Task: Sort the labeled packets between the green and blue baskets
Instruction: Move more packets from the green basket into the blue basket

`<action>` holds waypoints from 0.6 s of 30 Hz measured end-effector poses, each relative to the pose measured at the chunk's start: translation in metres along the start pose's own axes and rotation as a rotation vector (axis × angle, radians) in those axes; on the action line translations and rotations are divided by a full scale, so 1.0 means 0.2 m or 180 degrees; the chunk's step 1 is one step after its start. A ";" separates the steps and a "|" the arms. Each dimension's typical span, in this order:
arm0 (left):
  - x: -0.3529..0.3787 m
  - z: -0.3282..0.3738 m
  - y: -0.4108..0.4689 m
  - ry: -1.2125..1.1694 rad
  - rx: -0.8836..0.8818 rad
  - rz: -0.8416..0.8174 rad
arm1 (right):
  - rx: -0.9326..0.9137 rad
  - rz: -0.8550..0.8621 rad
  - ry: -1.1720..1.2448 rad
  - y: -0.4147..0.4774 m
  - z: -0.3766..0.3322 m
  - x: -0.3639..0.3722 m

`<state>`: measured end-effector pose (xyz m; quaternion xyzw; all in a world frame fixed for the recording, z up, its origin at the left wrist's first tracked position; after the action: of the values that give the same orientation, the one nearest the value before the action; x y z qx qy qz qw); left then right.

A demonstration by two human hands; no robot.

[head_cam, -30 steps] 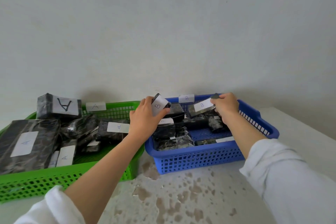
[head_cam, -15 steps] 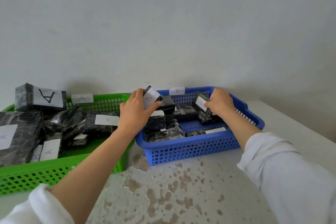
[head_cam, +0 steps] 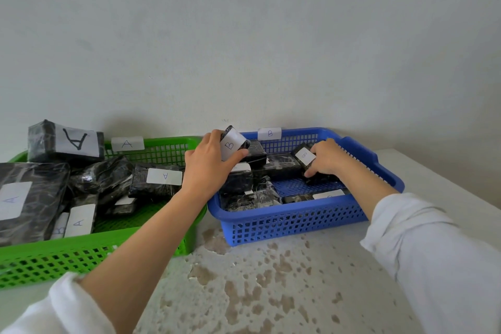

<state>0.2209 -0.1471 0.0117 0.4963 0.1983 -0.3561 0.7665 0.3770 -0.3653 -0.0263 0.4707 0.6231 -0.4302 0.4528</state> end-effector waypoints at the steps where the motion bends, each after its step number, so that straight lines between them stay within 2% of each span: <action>1: 0.00 0.00 0.00 0.0001 0.0000 0.0006 | -0.0094 0.0035 -0.0313 0.00 0.00 0.01; 6: 0.00 0.00 0.00 0.0015 -0.0010 -0.0011 | -0.0740 0.0630 -0.1512 -0.02 -0.06 -0.02; 8: 0.00 0.00 0.00 0.0012 -0.0021 -0.0019 | -0.1004 0.0636 -0.1727 -0.03 -0.09 0.00; 11: 0.00 0.00 0.00 0.0014 -0.0033 -0.0029 | -0.1162 0.0488 -0.1662 -0.03 -0.12 0.02; 18: 0.00 0.00 0.00 -0.0020 -0.0032 -0.0036 | -0.1214 0.0623 -0.1109 -0.07 -0.10 -0.03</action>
<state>0.2211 -0.1474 0.0113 0.4903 0.2004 -0.3610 0.7676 0.3609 -0.3506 -0.0140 0.3539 0.5571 -0.3338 0.6730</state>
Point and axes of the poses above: each hand's wrist, its own y-axis towards the middle knuckle, its own x-axis out of the palm, z = x × y, the point moved 9 cm from there along y, towards the middle knuckle, and after that the axes turned 5 degrees about x, right-handed, at the moved point
